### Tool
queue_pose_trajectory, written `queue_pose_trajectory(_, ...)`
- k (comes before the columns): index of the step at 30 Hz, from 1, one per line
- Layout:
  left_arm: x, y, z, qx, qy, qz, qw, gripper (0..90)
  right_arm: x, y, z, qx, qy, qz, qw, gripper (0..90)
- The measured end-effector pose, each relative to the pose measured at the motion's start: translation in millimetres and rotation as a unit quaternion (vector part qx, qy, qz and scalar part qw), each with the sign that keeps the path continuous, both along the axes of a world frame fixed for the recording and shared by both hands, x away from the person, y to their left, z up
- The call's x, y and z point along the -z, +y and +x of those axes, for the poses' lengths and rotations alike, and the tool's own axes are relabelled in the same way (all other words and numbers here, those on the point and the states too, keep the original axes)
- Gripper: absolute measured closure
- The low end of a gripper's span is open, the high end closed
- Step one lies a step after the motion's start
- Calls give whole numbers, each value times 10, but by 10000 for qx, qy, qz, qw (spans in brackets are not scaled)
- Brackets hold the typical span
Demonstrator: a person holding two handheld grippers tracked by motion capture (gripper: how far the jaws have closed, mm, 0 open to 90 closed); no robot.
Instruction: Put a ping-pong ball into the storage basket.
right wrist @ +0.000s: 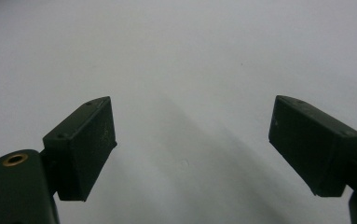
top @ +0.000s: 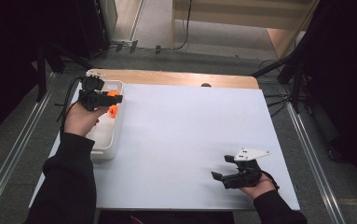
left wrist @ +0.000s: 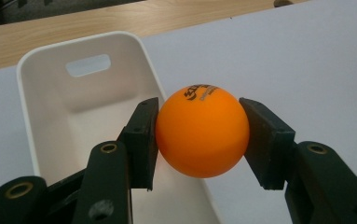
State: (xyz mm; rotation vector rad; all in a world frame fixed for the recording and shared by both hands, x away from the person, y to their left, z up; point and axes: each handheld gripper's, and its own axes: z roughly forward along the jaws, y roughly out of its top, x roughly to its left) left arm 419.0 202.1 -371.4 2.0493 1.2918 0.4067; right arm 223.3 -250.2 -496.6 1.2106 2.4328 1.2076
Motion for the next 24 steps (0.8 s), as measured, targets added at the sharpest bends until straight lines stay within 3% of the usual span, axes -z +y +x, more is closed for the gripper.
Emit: queue_pose_trajectory(24,37,191,-49,-299,14,16,9996,505,1,0,-3,3,21,-7,10000,132)
